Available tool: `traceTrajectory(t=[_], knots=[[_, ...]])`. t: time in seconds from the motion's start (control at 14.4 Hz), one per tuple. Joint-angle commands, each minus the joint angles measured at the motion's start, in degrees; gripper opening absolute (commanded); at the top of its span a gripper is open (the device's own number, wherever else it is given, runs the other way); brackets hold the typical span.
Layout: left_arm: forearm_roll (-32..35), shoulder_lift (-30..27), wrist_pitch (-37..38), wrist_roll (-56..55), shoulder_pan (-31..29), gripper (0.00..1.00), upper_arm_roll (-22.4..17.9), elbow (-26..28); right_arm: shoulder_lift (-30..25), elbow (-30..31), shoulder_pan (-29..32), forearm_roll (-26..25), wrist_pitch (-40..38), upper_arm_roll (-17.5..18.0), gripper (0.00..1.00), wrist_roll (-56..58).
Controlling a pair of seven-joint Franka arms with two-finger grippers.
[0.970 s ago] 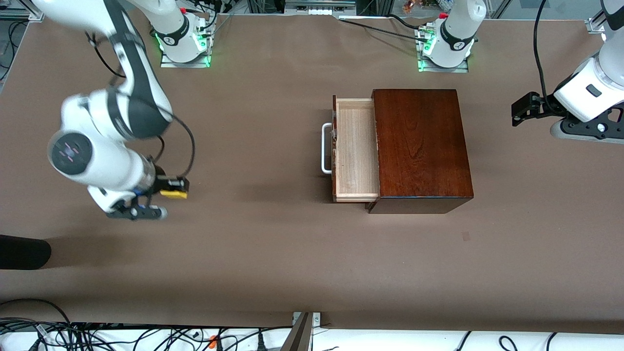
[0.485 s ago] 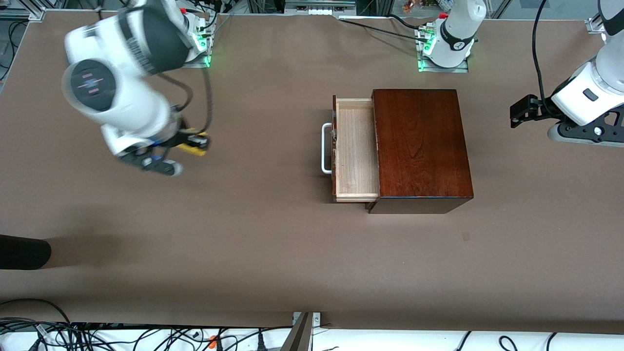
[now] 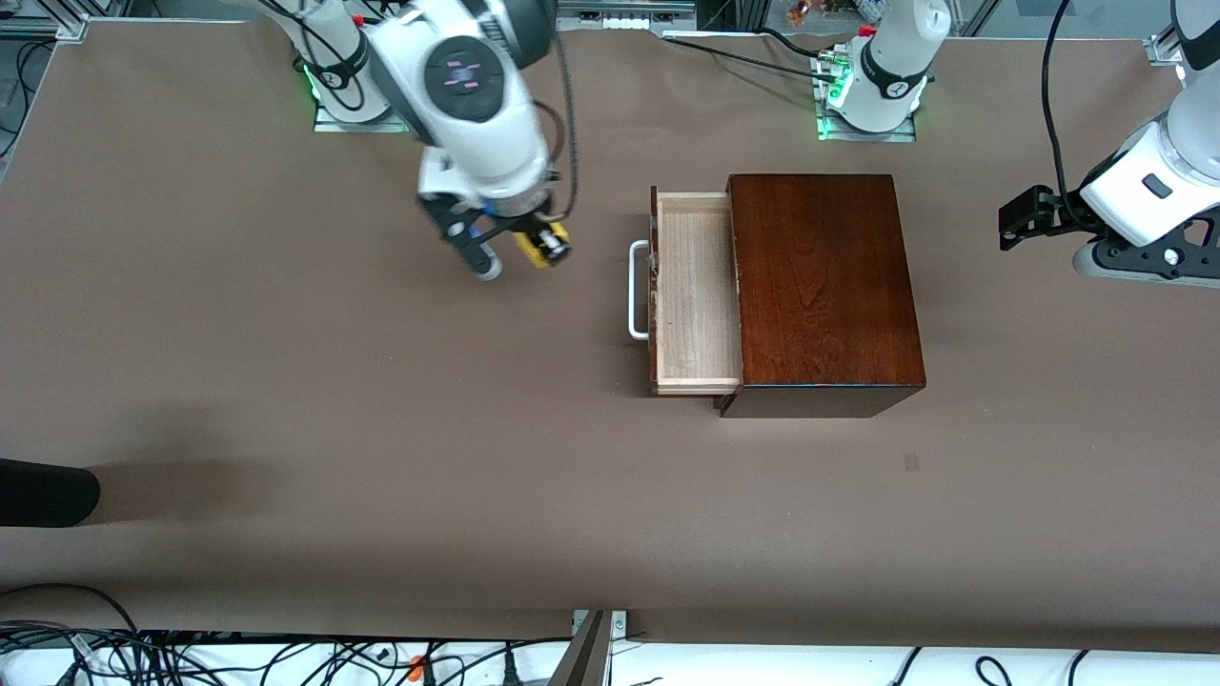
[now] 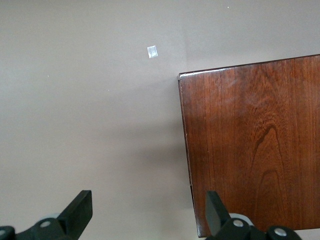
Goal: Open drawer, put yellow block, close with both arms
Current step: 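Lower the held yellow block into the drawer with the right gripper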
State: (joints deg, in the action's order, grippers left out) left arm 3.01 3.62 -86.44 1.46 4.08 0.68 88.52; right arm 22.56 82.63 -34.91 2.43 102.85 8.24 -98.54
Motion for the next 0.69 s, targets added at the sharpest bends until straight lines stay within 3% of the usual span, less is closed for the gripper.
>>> traceTrajectory(t=[0.0, 0.21, 0.62], knots=[[-0.4, -0.2, 0.1, 0.8, -0.1, 1.0, -0.2, 0.1, 9.3, -13.4, -4.1, 0.6, -1.1, -0.3, 0.0, -15.6], [-0.4, -0.2, 0.2, 0.9, -0.1, 1.0, -0.2, 0.1, 15.6, -20.8, -7.3, 0.6, 0.5, -0.3, 0.0, -27.7], [-0.4, -0.2, 0.3, 0.8, -0.1, 1.0, 0.0, 0.1, 20.8, -21.2, -12.2, 0.5, 8.9, -0.4, 0.0, -41.9]])
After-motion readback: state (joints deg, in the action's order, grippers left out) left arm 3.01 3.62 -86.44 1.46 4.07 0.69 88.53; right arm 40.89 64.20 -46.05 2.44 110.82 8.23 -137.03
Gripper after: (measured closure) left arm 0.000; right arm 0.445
